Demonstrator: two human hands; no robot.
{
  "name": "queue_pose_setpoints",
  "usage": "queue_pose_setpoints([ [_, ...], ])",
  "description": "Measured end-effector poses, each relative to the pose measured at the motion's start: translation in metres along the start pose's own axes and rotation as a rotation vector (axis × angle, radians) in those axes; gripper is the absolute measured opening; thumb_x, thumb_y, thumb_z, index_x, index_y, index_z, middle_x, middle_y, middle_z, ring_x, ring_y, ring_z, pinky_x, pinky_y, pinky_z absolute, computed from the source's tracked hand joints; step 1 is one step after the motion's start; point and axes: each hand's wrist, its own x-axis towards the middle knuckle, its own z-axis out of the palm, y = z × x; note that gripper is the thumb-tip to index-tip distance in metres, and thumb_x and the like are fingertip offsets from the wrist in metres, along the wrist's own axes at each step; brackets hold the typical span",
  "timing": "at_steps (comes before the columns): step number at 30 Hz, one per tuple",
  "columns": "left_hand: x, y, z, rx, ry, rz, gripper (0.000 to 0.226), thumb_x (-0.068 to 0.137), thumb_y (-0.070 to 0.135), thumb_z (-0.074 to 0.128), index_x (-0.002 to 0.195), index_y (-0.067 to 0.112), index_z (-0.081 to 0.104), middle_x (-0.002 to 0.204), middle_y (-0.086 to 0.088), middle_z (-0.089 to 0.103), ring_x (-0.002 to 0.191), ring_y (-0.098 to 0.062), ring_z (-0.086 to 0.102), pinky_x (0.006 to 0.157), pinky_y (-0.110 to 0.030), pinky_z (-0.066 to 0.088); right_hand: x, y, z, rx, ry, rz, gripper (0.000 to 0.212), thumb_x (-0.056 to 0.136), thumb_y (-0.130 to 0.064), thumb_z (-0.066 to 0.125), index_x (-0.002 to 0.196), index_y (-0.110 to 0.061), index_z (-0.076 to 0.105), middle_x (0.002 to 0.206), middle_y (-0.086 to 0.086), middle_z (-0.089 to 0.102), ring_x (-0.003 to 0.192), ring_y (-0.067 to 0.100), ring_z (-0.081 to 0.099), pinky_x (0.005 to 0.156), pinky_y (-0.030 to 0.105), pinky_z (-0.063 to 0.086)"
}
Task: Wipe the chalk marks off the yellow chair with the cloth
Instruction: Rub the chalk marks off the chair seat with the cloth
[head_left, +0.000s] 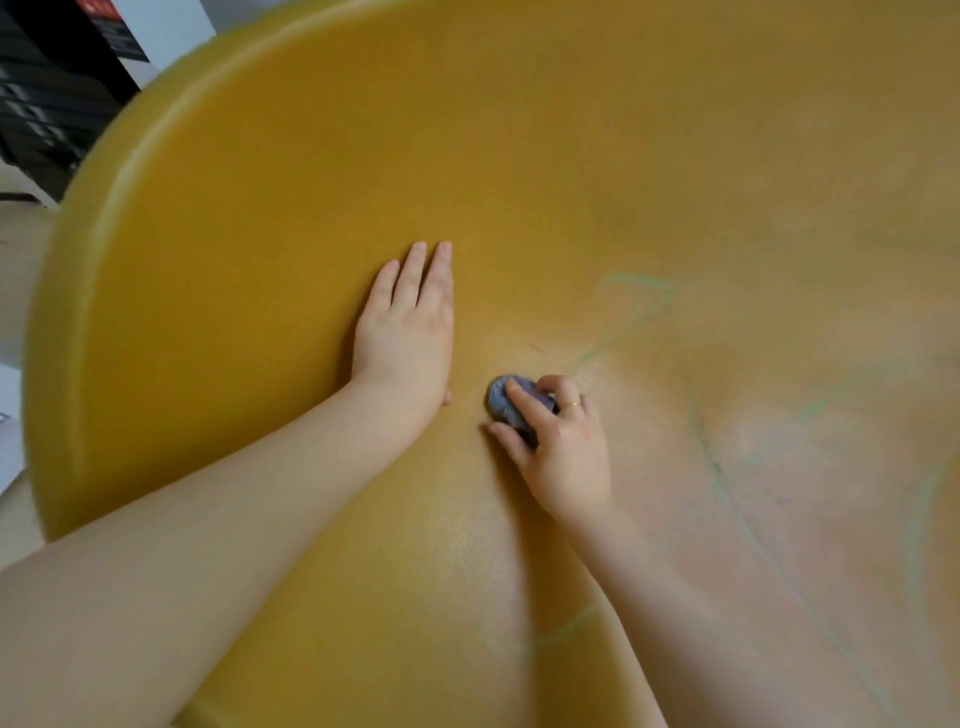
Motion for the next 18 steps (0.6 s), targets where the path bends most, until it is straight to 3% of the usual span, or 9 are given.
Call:
queue_pose_setpoints([
  [5, -0.026, 0.002, 0.007, -0.101, -0.005, 0.061, 0.096, 0.082, 0.058, 0.055, 0.149, 0.01, 0.006, 0.155, -0.014, -0.017, 0.144, -0.03, -0.01, 0.115, -0.041, -0.005, -0.006, -0.005, -0.006, -0.078, -0.012, -0.054, 0.016, 0.075, -0.019, 0.063, 0.089, -0.02, 0.072, 0.09, 0.01, 0.063, 0.063, 0.032, 0.052, 0.041, 0.031, 0.046],
  [9, -0.055, -0.003, 0.012, -0.083, -0.064, 0.096, 0.102, 0.077, 0.066, 0.053, 0.149, 0.012, 0.006, 0.155, -0.013, -0.014, 0.144, -0.031, -0.002, 0.116, -0.042, -0.002, 0.045, 0.016, -0.009, -0.174, 0.102, 0.062, 0.015, 0.071, -0.005, 0.068, 0.081, -0.014, 0.072, 0.083, 0.015, 0.061, 0.06, 0.034, 0.05, 0.049, 0.031, 0.042],
  [12, -0.073, -0.006, 0.021, -0.053, -0.147, 0.125, 0.111, 0.074, 0.072, 0.051, 0.149, 0.01, -0.001, 0.155, -0.013, -0.015, 0.144, -0.029, -0.004, 0.116, -0.041, -0.001, 0.061, 0.023, -0.012, -0.208, 0.138, 0.153, 0.018, 0.078, -0.005, 0.062, 0.089, -0.015, 0.072, 0.09, 0.015, 0.06, 0.067, 0.036, 0.049, 0.051, 0.033, 0.041],
  [15, -0.084, -0.007, 0.031, -0.013, -0.21, 0.15, 0.12, 0.07, 0.076, 0.051, 0.148, 0.007, -0.01, 0.154, -0.013, -0.021, 0.143, -0.029, -0.015, 0.115, -0.041, -0.006, 0.044, 0.01, -0.011, -0.173, -0.031, 0.262, 0.024, 0.091, -0.015, 0.05, 0.108, -0.021, 0.067, 0.108, 0.011, 0.052, 0.086, 0.033, 0.046, 0.057, 0.032, 0.037],
  [18, -0.086, -0.005, 0.034, 0.022, -0.227, 0.152, 0.124, 0.069, 0.075, 0.053, 0.147, 0.006, -0.015, 0.153, -0.013, -0.025, 0.142, -0.031, -0.019, 0.115, -0.041, -0.008, 0.003, -0.019, -0.015, -0.089, -0.199, 0.165, 0.024, 0.091, -0.02, 0.051, 0.111, -0.021, 0.065, 0.107, 0.008, 0.05, 0.089, 0.031, 0.049, 0.057, 0.028, 0.032],
])
